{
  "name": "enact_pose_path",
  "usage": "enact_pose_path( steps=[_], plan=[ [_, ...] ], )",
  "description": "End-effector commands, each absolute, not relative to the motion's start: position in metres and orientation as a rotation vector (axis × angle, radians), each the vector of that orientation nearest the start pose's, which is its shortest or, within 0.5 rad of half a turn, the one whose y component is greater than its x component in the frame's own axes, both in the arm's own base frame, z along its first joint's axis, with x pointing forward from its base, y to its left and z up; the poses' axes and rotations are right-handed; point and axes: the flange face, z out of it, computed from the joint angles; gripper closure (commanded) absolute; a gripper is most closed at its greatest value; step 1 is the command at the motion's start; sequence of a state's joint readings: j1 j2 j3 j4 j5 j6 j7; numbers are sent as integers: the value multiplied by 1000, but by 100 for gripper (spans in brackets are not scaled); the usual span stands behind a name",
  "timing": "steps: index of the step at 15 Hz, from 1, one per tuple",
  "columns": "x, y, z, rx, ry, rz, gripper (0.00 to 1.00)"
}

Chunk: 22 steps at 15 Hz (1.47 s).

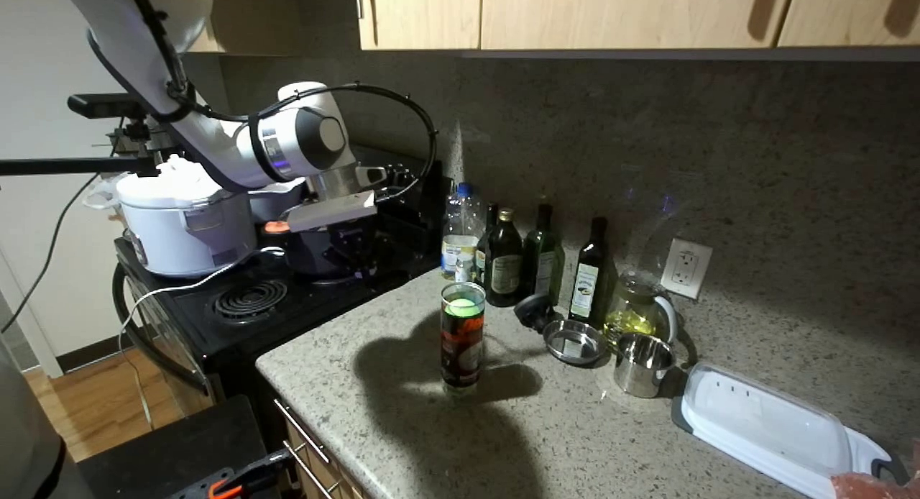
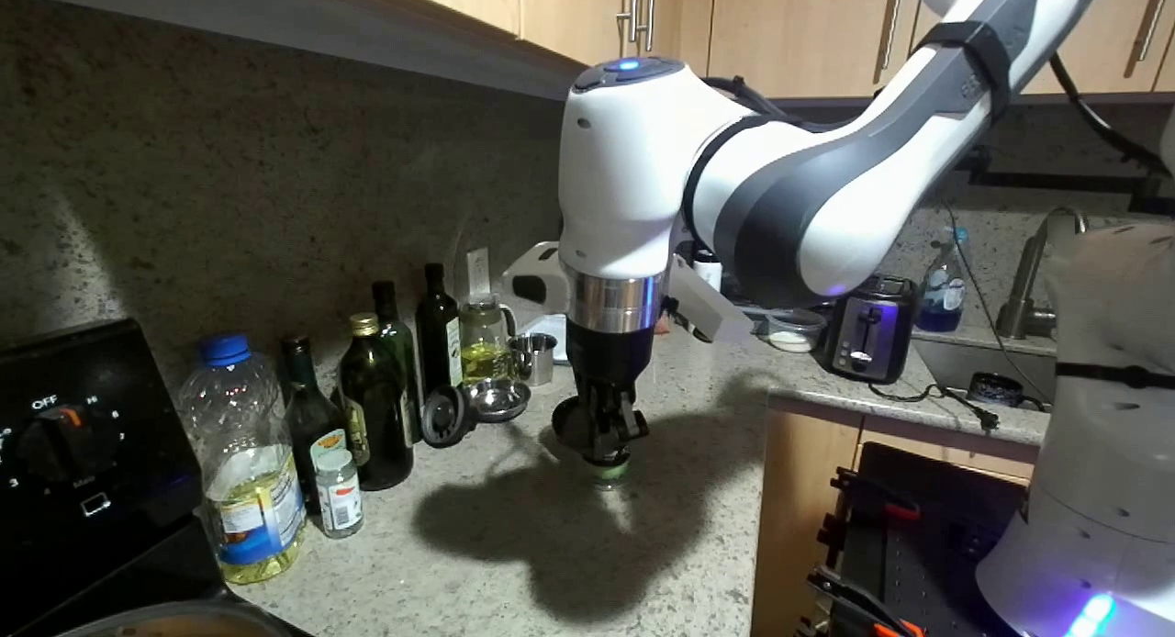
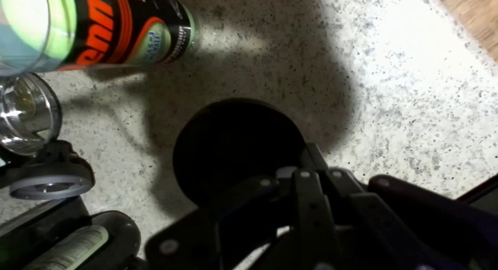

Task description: Put the two tennis balls inside the container then place the black lid on top of the container

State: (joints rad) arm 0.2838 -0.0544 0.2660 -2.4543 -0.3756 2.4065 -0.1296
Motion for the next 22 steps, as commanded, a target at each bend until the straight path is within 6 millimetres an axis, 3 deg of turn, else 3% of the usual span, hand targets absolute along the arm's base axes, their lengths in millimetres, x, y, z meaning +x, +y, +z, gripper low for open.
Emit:
enact_pose_path(
  steps=[1,13,18,22],
  plan=[
    [423,217,342,-3066,-1485,-159,100],
    [487,131,402,-3159,-1231,-269,100],
    [495,102,412,-3172,-1101,-265,100],
    [493,97,409,-3169,-1028,-251,100]
  ],
)
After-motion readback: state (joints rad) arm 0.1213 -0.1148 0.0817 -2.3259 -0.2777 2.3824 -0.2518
